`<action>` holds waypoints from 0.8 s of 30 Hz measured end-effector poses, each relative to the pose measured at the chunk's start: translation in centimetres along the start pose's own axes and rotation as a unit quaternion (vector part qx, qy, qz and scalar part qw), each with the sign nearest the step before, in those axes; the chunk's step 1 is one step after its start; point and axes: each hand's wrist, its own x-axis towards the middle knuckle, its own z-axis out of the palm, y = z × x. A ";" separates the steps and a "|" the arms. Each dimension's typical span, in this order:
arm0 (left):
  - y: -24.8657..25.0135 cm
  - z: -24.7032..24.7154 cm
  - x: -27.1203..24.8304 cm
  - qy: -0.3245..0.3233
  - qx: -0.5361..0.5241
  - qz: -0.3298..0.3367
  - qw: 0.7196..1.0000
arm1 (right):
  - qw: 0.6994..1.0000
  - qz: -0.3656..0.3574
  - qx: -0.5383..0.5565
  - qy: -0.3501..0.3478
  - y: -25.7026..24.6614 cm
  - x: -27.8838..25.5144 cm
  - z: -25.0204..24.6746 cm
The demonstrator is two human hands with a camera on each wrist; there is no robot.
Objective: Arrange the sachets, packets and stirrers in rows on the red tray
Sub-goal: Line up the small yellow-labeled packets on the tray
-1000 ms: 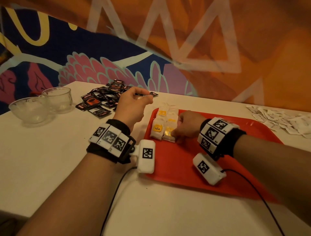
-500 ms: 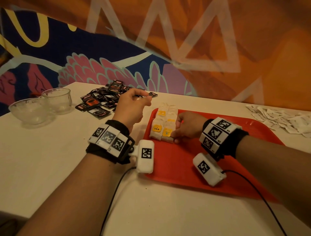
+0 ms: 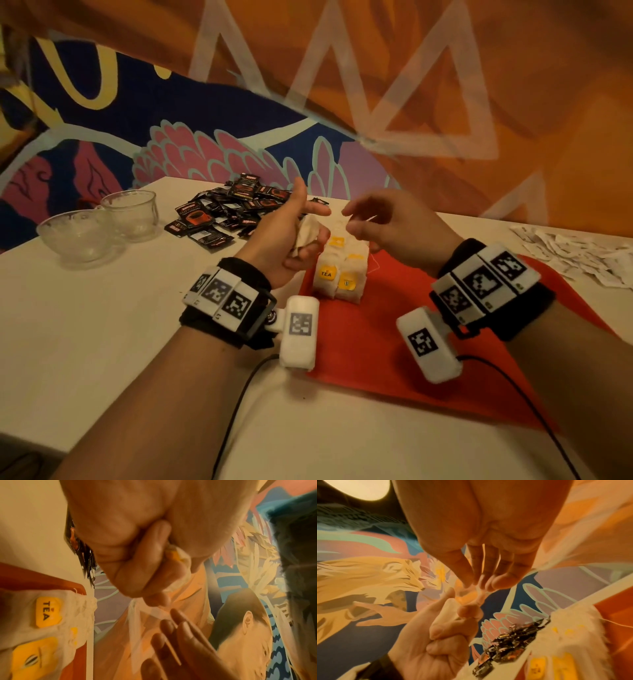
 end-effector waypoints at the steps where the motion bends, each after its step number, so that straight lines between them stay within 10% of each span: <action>1: 0.0 0.1 -0.1 -0.016 -0.001 -0.006 1.000 | 1.000 -0.026 0.008 0.007 -0.4 -0.1 0.2; 13: -0.5 0.6 -0.2 -0.100 -0.019 -0.022 0.995 | 0.989 -0.051 0.138 0.015 0.0 -0.3 1.7; 24: -0.6 0.5 -0.1 -0.059 0.056 0.108 0.991 | 0.994 -0.035 0.104 0.013 0.4 0.1 -1.1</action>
